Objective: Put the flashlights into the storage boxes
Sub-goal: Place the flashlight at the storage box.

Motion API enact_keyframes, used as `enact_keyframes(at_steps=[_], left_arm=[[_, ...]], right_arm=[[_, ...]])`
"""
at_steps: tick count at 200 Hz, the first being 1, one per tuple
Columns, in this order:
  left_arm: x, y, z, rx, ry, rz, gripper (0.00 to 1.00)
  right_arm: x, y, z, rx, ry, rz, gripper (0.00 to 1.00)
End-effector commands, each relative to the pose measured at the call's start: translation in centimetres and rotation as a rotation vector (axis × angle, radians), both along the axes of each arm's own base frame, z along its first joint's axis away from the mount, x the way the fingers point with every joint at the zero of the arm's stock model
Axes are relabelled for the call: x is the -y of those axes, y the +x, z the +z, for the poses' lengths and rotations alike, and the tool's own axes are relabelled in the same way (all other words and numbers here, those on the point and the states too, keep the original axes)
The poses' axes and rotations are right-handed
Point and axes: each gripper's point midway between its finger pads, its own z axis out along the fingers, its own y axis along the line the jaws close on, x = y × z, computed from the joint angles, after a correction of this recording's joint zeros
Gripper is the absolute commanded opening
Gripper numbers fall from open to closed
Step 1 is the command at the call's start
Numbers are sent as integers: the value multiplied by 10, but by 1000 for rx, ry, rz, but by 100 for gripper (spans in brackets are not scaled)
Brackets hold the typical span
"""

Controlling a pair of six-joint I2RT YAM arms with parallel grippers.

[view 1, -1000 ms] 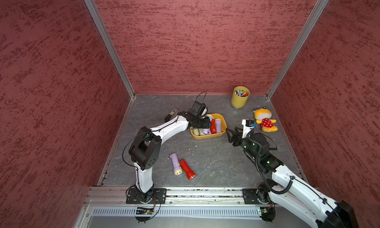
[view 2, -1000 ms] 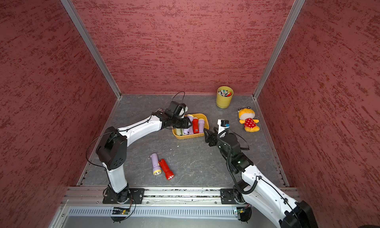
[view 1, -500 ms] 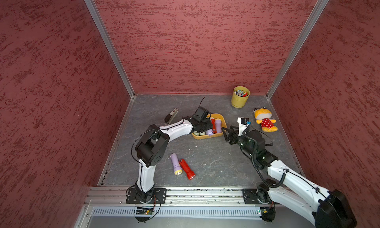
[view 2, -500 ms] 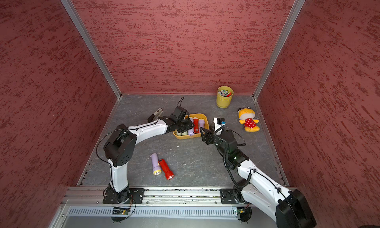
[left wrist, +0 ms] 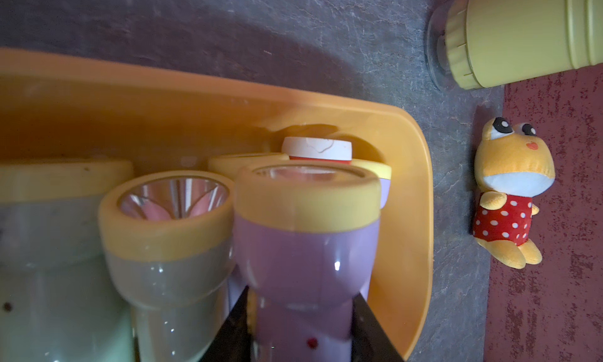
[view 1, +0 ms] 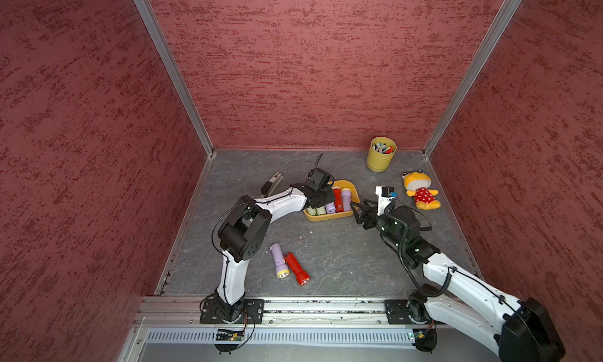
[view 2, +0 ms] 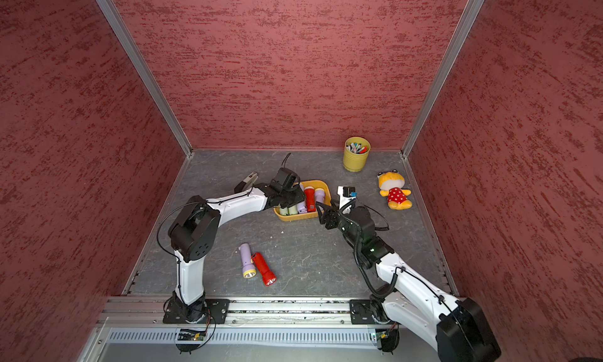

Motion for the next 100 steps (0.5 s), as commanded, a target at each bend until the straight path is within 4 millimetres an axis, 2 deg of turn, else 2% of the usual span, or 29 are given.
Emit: enact_keyframes(at_steps=[1, 34, 50, 83, 100], left_arm=[[-1, 10, -4, 15, 34, -5, 30], [-4, 10, -4, 19, 56, -9, 35], [-6, 10, -3, 20, 58, -10, 45], [-7, 9, 3, 32, 69, -19, 51], [-8, 8, 11, 47, 74, -30, 51]], right_arm=[[-3, 4, 22, 40, 42, 4, 71], [-4, 5, 21, 33, 34, 6, 71], [-4, 5, 21, 33, 32, 8, 71], [-4, 5, 20, 31, 24, 11, 71], [-5, 5, 21, 30, 23, 12, 71]])
